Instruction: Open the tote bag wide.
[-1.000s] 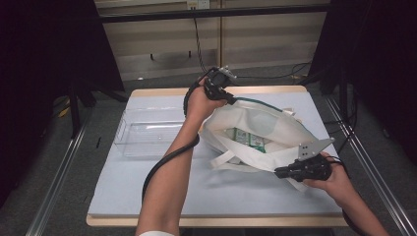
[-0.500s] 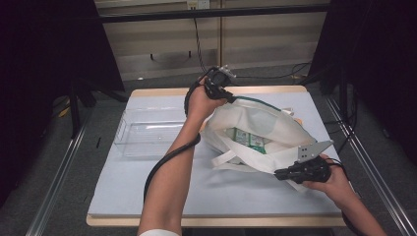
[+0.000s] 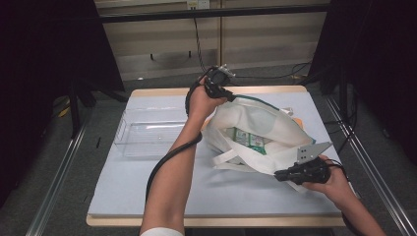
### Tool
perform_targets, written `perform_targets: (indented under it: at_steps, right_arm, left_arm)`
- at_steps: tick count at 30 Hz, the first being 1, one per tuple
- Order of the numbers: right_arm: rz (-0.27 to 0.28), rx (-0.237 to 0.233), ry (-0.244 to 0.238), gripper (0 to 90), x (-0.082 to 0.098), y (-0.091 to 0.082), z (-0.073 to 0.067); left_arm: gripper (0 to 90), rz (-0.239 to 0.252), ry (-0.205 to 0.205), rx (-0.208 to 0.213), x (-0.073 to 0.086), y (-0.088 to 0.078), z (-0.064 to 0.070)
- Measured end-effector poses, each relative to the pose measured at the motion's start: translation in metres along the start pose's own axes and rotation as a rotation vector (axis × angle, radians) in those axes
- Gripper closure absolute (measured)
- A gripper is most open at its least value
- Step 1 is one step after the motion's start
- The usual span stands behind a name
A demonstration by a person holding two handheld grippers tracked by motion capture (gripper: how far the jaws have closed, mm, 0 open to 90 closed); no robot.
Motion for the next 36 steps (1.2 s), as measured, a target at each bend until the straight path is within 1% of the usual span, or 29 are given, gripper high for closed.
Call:
perform_targets:
  at_steps: [1,6,7,8,10,11,13,15,16,20,21,25,26,27,31,34,35,36]
  right_arm:
    - [-0.002,0.001,0.003,85.3,0.0,0.0,0.0]
    - [-0.001,0.0,0.002,85.3,0.002,0.0,0.0]
    - [-0.003,0.003,0.002,85.3,0.003,0.0,0.0]
    - [-0.002,0.004,0.005,85.3,0.003,0.001,0.0]
    - [-0.005,0.004,0.007,85.3,0.004,0.001,0.0]
    - [-0.005,0.005,0.009,85.3,0.004,0.001,0.0]
    - [-0.006,0.004,0.008,85.3,0.004,0.001,0.0]
    - [-0.006,0.005,0.008,85.3,0.004,0.001,0.0]
    - [-0.006,0.005,0.008,85.3,0.004,0.001,0.0]
    - [0.0,0.002,0.007,85.2,0.004,0.001,0.001]
    - [-0.002,0.004,0.011,85.3,0.005,0.001,0.001]
    - [0.001,0.002,0.009,85.3,0.005,0.001,0.001]
    - [0.0,0.003,0.01,85.3,0.005,0.001,0.001]
    - [0.0,0.005,0.008,85.3,0.006,0.001,0.001]
    - [-0.005,0.001,0.013,85.4,0.007,0.001,0.0]
    - [-0.001,-0.001,0.012,85.4,0.007,0.001,0.0]
    - [-0.002,0.0,0.01,85.4,0.007,0.001,0.001]
    - [-0.003,0.0,0.005,85.4,0.007,0.001,0.001]
  left_arm:
    - [81.9,0.004,-0.008,-0.001,0.0,0.001,0.0]
    - [81.9,0.004,-0.013,0.003,0.002,0.003,-0.002]
    - [81.9,0.013,-0.025,0.002,0.002,0.004,-0.002]
    - [81.9,0.004,-0.014,0.009,0.002,0.004,-0.003]
    - [81.9,0.005,-0.023,0.004,0.004,0.005,-0.004]
    - [81.9,0.015,-0.034,-0.003,0.004,0.007,-0.004]
    - [81.9,0.009,-0.026,-0.001,0.006,0.008,-0.006]
    - [81.9,0.011,-0.038,-0.003,0.007,0.01,-0.007]
    - [81.9,0.004,-0.03,-0.004,0.008,0.01,-0.008]
    - [81.9,0.003,-0.041,-0.007,0.009,0.013,-0.009]
    - [81.9,0.009,-0.049,-0.011,0.009,0.013,-0.009]
    - [82.1,0.003,-0.038,-0.013,0.01,0.014,-0.011]
    - [82.1,0.007,-0.046,-0.02,0.01,0.015,-0.011]
    - [82.1,0.006,-0.042,-0.017,0.01,0.015,-0.011]
    - [82.2,0.004,-0.047,-0.019,0.012,0.016,-0.013]
    - [82.2,0.003,-0.049,-0.018,0.013,0.018,-0.014]
    - [82.2,-0.006,-0.049,-0.011,0.014,0.017,-0.014]
    - [82.2,0.012,-0.067,-0.026,0.014,0.019,-0.014]
Point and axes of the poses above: each handheld gripper's, and its own axes: y roughly forward along the jaws, x roughly out of its underside, z roughly to its right, the point moved 8 cm from there along y, roughly forward along the jaws, and after that the axes turned 11 degrees about z, right-handed, at the moved point
